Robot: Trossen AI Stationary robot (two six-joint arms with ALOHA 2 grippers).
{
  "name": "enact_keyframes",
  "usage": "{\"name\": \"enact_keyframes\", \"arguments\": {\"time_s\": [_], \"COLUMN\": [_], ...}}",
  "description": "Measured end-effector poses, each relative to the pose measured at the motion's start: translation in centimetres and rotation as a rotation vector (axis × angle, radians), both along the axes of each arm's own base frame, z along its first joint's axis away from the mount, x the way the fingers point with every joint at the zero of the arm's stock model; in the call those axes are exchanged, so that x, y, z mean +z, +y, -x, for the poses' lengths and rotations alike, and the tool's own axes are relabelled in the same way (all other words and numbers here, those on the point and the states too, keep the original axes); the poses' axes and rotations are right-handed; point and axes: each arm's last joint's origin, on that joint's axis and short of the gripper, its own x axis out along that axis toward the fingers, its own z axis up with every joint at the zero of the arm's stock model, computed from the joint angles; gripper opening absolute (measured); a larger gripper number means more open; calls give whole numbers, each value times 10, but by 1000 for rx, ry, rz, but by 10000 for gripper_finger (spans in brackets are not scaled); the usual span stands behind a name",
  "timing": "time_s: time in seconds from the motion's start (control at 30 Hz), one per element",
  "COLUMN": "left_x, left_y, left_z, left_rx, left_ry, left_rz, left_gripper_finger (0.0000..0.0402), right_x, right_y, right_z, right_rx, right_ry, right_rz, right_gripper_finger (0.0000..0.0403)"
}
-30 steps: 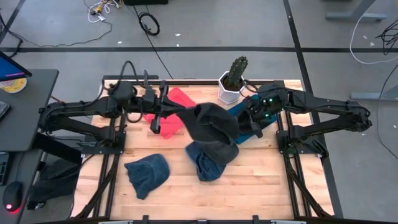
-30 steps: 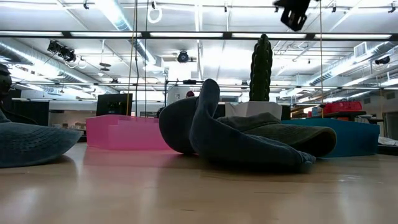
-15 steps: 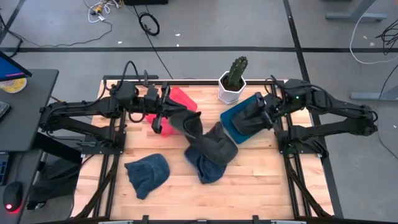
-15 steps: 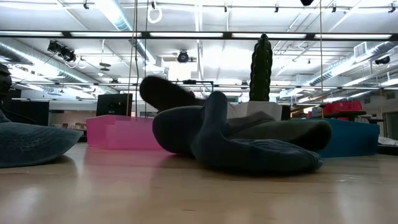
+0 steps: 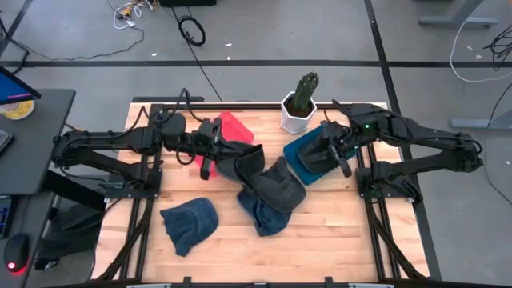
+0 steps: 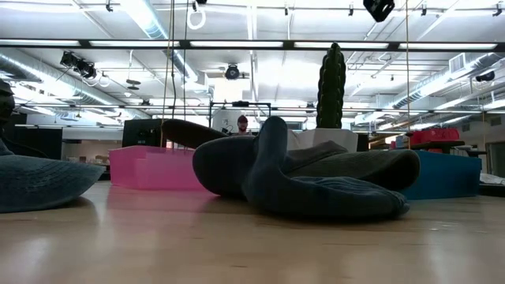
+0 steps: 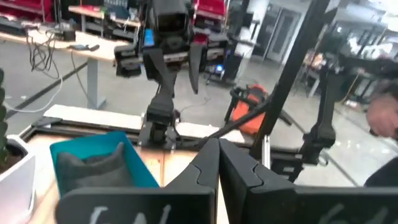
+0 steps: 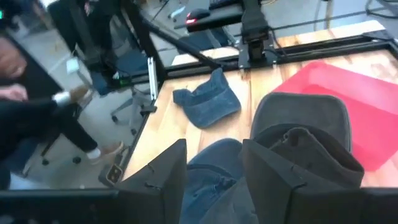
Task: Pick & Place hat
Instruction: Put the left black cap into the blue bin
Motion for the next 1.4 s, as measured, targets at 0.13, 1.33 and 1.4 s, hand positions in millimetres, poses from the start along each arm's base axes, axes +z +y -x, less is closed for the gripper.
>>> {"name": "enact_keyframes", "arguments": {"time_s": [0.13, 1.33, 1.4], "left_x": [-4, -19, -19], "left_y": [1, 10, 10], "left_z": [0, 3, 3], "left_rx": [39, 321, 320], "left_ry": [29, 208, 209], "left_rz": [-34, -201, -201], "left_gripper_finger": [11, 12, 12], "right_x": [-18, -146, -150], "right_y": [10, 119, 120], "right_z": [-1, -78, -80], "right_rx": [136, 413, 412], "right_ry": [123, 634, 657], "right_rz": [155, 926, 924], "right_gripper_finger": [158, 234, 232]}}
